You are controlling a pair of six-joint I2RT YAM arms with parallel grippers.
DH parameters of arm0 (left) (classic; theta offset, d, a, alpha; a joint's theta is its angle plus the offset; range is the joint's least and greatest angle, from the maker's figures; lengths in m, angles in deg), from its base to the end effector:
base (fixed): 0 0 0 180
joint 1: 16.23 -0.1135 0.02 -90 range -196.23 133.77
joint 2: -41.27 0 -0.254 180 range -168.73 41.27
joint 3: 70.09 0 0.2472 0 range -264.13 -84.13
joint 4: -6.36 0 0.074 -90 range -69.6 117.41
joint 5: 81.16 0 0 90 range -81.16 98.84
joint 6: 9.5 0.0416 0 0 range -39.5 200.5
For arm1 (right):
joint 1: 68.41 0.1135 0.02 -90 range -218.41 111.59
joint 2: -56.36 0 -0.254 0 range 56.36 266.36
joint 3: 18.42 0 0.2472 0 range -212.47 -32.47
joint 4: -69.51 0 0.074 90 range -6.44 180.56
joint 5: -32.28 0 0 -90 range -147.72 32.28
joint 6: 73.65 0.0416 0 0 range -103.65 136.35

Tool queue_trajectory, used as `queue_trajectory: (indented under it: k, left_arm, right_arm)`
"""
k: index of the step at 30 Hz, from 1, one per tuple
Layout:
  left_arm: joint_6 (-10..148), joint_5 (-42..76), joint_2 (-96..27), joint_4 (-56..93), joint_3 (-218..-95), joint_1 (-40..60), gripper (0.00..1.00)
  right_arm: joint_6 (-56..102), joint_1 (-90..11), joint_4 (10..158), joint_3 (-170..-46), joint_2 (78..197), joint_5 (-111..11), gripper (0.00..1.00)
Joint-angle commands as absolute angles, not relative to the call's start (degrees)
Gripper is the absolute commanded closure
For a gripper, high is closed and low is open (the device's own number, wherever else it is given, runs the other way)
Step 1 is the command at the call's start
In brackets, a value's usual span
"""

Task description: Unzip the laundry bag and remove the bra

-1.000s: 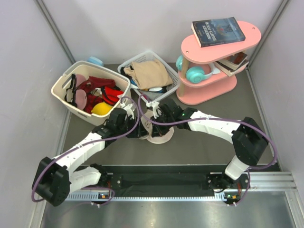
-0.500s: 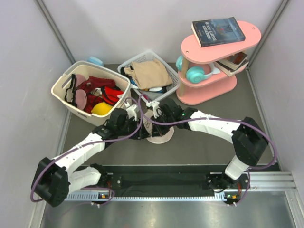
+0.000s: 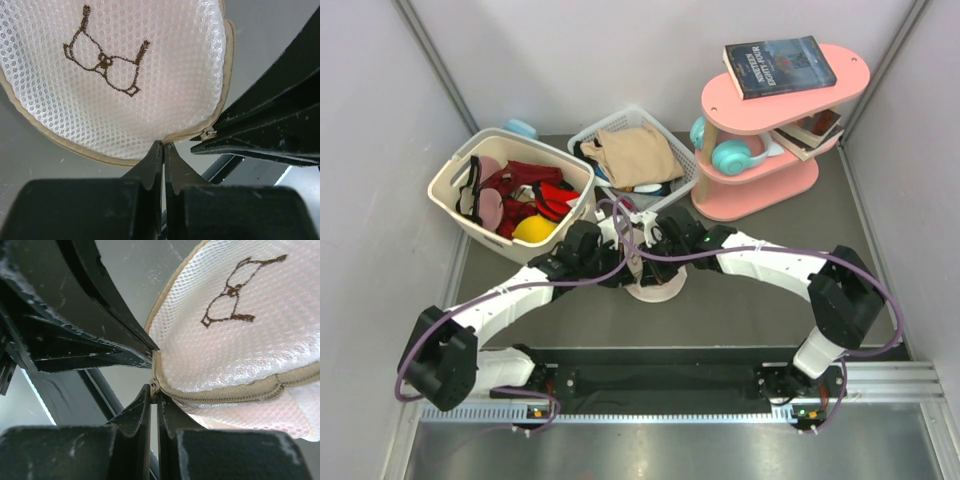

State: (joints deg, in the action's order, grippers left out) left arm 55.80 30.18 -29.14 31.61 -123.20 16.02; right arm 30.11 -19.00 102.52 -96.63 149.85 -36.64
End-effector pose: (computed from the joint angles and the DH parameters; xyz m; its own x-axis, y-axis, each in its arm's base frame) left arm 0.2067 -0.1483 0.2030 -0.8220 0.0584 -0.5665 0.4186 0.7365 -0.5314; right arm 0.2157 0.2748 0.2177 -0.6774 -0.4495 -0.5824 -0.7239 0.5480 0.4191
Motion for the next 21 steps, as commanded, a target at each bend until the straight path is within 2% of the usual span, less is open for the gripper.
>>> queue_trajectory:
  k: [1,12,21]
  left_arm:
    - [57.82,28.35,-29.31,31.48,-125.18,16.11,1.00]
    - [59.85,29.32,-28.60,33.94,-125.88,16.64,1.00]
    - [60.64,27.83,-31.50,35.08,-128.51,20.76,1.00]
  right_arm:
    - [30.58,-21.46,102.01,-96.28,148.38,-35.84,1.00]
    - [27.34,-33.77,102.28,-93.02,146.44,-34.26,1.00]
    - [25.22,-35.88,103.07,-93.81,148.38,-34.34,1.00]
